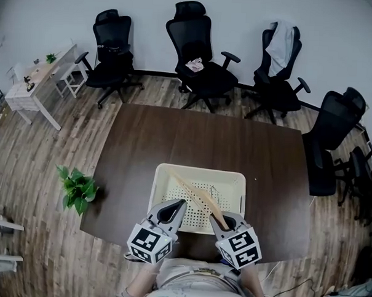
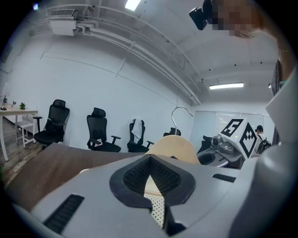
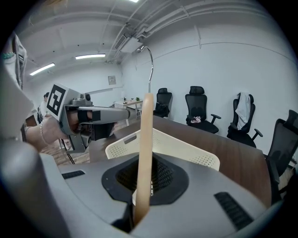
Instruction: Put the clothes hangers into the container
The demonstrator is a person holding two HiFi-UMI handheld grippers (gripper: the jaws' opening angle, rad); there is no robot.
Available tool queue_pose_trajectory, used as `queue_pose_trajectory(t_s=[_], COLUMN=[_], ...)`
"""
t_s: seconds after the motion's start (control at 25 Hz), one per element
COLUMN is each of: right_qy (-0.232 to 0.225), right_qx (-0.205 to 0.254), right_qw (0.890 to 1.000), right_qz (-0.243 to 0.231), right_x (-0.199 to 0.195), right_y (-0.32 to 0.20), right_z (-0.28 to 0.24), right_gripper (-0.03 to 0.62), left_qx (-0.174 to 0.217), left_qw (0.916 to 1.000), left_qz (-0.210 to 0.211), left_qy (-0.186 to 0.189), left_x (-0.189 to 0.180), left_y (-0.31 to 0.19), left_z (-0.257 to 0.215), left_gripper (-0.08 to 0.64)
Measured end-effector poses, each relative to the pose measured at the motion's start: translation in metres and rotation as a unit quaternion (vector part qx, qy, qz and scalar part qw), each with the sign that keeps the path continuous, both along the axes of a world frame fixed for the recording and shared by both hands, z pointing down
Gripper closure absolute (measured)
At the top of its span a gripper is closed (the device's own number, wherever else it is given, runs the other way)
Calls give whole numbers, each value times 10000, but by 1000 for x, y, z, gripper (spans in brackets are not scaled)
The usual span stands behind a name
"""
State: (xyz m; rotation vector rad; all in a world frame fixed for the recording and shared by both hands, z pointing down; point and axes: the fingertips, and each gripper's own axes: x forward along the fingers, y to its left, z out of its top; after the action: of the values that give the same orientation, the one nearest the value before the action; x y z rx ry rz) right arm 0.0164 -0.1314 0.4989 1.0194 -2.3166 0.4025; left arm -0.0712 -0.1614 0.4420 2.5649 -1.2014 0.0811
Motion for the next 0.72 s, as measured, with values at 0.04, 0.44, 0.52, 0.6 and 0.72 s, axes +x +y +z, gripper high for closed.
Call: queue_pose_trajectory(t_s=[0.04,0.44,0.52,0.6,0.72], right_qy=[-2,49,51,66,114], right_qx=[-42,-322,-370,-403,-460], right_qw=[10000,9995,9993,9992,9989], right_qz=[-7,-21,-21,-22,-25], right_x=[0,-8,-7,-8,-7], right_y=[-1,-6,-7,-9,-10], right_z=[2,23,27,29,35], right_gripper=[566,566,566,566,566], left_qx=[-13,-91,-124,-137,-142], left_qw=[10000,9999,9998,9998,9997], left_qz=[13,106,127,147,173], left_qy=[-6,-62,-64,-58,-54], left_x=[1,-2,-1,0,3], left_y=[-1,-6,-7,-9,-10], left_z=[1,10,13,14,14], left_gripper=[549,549,549,549,549])
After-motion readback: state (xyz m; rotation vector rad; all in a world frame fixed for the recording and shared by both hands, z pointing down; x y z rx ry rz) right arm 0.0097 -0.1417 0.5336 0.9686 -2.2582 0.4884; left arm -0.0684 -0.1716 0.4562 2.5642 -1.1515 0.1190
